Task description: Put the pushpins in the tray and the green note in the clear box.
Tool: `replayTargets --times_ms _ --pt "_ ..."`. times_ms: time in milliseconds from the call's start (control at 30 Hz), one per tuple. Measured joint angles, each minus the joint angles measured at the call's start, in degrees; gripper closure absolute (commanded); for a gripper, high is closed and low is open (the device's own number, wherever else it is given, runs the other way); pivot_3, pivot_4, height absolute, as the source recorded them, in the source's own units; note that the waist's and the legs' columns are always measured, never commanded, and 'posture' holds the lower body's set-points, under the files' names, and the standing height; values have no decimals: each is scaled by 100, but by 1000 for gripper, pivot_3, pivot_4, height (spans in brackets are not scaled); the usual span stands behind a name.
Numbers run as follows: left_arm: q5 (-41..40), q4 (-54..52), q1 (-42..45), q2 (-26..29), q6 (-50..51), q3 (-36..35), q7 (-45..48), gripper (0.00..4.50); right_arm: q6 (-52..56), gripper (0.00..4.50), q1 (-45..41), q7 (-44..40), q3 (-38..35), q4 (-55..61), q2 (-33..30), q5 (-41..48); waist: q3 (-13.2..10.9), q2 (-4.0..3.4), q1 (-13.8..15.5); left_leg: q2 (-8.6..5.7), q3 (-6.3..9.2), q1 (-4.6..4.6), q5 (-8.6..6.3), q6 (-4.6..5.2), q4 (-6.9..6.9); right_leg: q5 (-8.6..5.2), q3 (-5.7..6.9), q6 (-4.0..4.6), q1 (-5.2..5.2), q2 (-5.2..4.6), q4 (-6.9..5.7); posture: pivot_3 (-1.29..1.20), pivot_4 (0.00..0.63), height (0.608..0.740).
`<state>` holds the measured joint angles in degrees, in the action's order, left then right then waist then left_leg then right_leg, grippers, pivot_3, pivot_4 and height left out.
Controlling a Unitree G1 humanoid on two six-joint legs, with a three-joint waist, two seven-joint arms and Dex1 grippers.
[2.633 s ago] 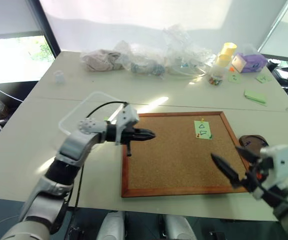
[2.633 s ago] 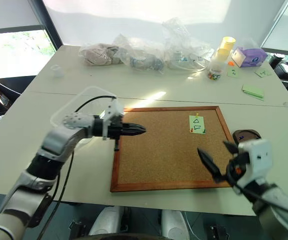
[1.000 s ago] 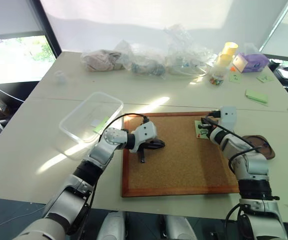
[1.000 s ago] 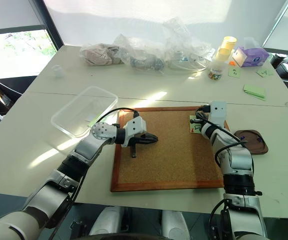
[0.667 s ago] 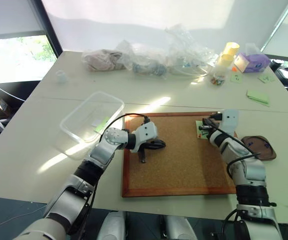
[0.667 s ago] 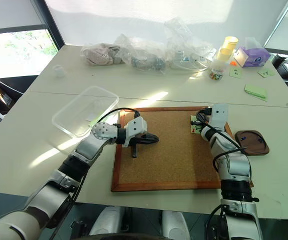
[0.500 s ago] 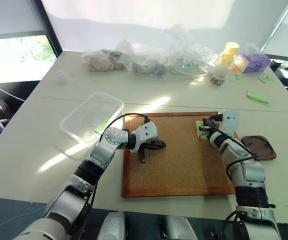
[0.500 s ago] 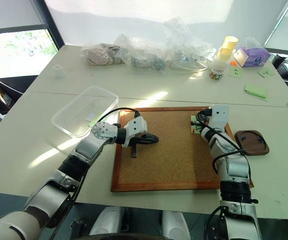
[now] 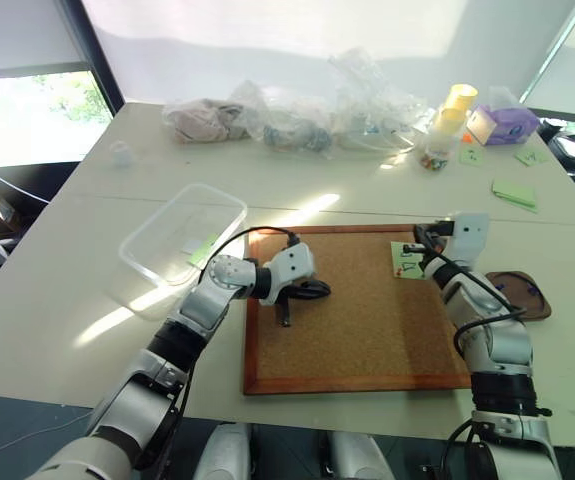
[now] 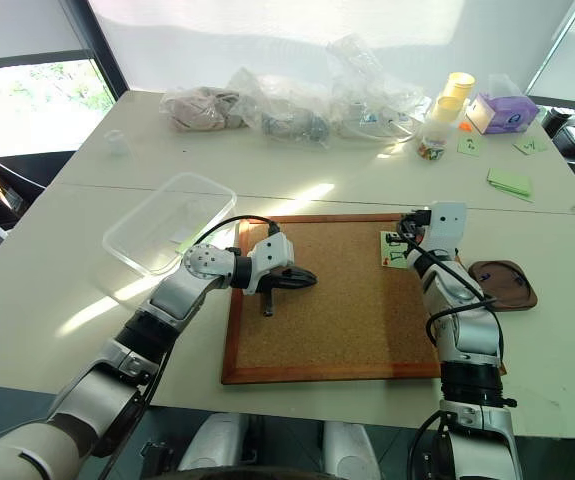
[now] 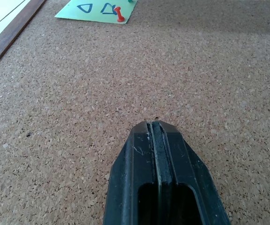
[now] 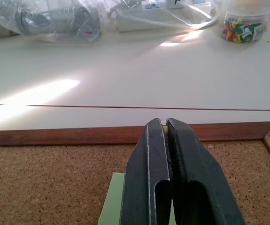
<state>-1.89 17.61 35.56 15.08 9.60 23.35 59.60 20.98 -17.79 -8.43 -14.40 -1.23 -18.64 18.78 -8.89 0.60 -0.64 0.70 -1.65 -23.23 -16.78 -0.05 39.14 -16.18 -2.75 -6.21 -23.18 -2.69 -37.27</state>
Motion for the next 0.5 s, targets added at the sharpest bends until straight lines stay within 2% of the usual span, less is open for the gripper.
replayTargets --times_ms 167,333,500 --pt "-1 -104 -68 10 4 -3 -2 4500 30 4451 814 470 -799 1090 -7 71 1 -2 9 2 7 -4 -1 1 -8 0 -1 0 -1 0 4 0 150 740" --pt "39 -89 -105 46 -93 -54 -43 4500 693 4451 1666 754 -1301 1885 -7 215 13 -21 -19 5 2 2 -1 1 -9 -1 -5 1 0 2 3 0 150 740" --pt "90 -60 -110 5 -161 -50 -59 4500 1184 4451 1786 917 -1540 2089 -5 388 24 -40 -11 2 0 6 -1 1 -8 -1 -4 1 3 5 3 0 150 740"
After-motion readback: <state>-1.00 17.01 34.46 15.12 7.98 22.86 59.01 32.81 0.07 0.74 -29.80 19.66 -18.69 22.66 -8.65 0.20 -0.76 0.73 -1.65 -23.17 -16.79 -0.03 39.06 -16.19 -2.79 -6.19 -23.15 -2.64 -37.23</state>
